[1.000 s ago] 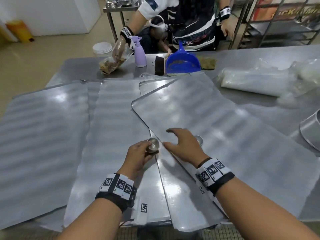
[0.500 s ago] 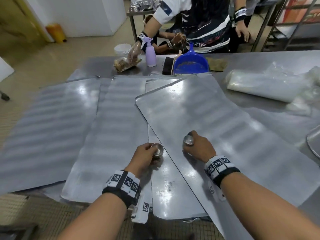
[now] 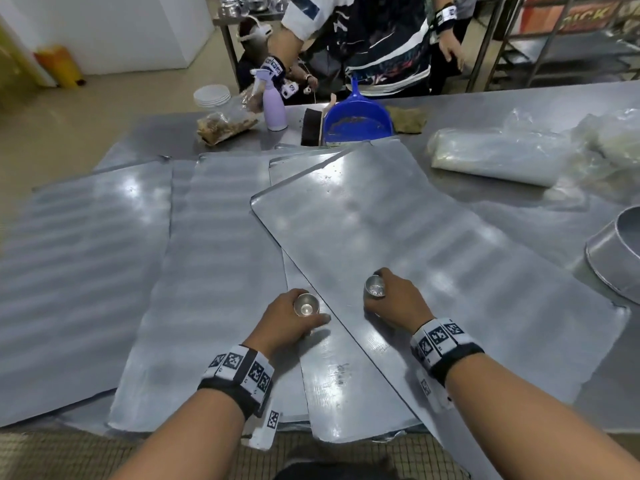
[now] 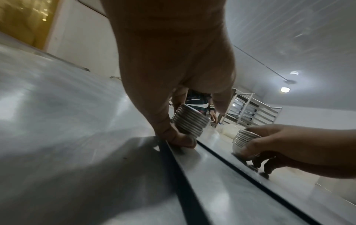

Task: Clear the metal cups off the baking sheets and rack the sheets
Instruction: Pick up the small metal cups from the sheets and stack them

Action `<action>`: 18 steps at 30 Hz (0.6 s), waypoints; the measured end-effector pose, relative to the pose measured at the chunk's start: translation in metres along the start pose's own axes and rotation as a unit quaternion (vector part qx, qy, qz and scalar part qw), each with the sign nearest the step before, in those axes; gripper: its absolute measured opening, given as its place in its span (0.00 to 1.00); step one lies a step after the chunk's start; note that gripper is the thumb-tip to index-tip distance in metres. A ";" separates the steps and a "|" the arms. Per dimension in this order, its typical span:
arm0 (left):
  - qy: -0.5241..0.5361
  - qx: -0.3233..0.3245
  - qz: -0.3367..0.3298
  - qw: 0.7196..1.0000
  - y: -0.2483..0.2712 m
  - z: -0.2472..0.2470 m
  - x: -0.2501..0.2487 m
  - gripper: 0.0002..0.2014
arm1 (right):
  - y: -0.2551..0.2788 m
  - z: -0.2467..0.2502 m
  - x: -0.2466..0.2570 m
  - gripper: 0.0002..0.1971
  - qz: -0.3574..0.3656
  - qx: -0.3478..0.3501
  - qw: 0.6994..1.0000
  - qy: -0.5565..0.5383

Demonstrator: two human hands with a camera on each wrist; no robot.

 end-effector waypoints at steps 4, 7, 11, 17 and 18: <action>-0.085 0.010 -0.066 0.994 -0.011 0.000 -0.008 0.16 | 0.005 -0.003 -0.002 0.20 -0.030 -0.006 0.999 -0.027; -0.104 0.032 -0.113 0.988 -0.023 -0.002 -0.019 0.18 | 0.012 -0.003 -0.005 0.22 -0.054 -0.010 0.998 -0.042; -0.092 0.059 -0.178 0.978 -0.039 -0.014 -0.045 0.21 | 0.029 0.001 -0.023 0.24 -0.092 -0.037 0.992 -0.078; -0.077 0.121 -0.232 0.962 -0.043 -0.059 -0.085 0.21 | 0.065 0.022 -0.074 0.23 -0.152 -0.097 0.976 -0.122; -0.079 0.134 -0.242 0.958 -0.041 -0.069 -0.093 0.21 | 0.071 0.027 -0.083 0.24 -0.160 -0.112 0.972 -0.128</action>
Point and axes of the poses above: each hand's wrist, its own y-axis away from the middle knuckle, its own z-axis out of the back of the hand, x = y × z, the point moved 5 cm from there along -y, towards the middle knuckle, and after that the axes turned 10 degrees about -z, right-handed, at the moved point
